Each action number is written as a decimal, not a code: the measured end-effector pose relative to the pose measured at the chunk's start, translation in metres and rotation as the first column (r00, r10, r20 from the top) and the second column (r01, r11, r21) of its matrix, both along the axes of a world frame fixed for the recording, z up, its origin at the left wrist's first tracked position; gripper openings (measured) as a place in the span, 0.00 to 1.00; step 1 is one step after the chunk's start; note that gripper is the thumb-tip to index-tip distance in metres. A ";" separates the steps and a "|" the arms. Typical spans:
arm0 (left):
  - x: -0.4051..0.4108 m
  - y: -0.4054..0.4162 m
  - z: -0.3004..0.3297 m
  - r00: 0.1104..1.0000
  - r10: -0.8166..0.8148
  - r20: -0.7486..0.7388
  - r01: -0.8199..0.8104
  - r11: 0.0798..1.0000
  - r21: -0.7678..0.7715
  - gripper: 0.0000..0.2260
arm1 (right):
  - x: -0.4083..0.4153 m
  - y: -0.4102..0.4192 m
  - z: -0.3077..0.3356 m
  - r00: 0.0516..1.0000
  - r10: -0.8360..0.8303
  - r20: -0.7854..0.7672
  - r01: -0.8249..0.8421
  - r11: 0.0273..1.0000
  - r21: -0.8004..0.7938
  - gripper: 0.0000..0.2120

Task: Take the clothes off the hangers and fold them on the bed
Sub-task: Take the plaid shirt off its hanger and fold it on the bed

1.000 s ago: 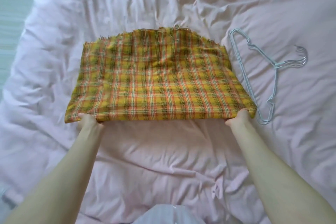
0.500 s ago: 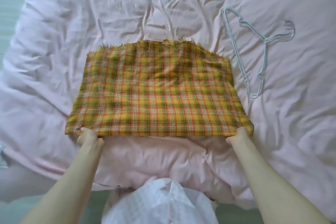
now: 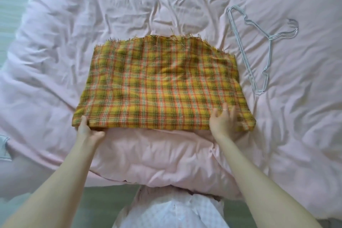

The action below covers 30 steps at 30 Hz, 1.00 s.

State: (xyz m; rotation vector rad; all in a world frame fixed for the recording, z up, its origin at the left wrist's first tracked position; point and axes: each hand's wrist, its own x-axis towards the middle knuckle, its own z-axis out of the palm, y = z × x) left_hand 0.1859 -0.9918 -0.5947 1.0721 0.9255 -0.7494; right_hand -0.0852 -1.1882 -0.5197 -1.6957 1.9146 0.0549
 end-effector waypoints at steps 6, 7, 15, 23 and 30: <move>0.012 0.012 -0.015 0.998 -0.047 0.039 0.048 0.999 -0.014 0.19 | 0.067 0.055 -0.051 0.814 0.580 0.012 -0.578 0.813 -0.078 0.24; 0.010 0.010 -0.012 0.996 -0.058 0.061 0.058 0.998 0.002 0.18 | 0.072 0.063 -0.056 0.779 0.627 0.012 -0.625 0.778 -0.071 0.24; 0.001 -0.005 0.018 0.936 -0.173 0.306 0.142 0.983 0.119 0.15 | 0.076 0.056 -0.066 0.851 0.040 0.523 -0.235 0.921 0.311 0.25; -0.081 -0.100 0.088 0.351 -0.637 0.686 0.443 0.759 0.478 0.14 | 0.008 0.004 -0.036 0.456 -0.597 0.660 -0.019 0.735 0.678 0.27; -0.192 -0.193 0.111 -0.262 -0.610 0.748 0.568 0.528 0.631 0.13 | -0.076 -0.060 -0.017 0.218 -0.690 0.690 0.053 0.714 0.698 0.28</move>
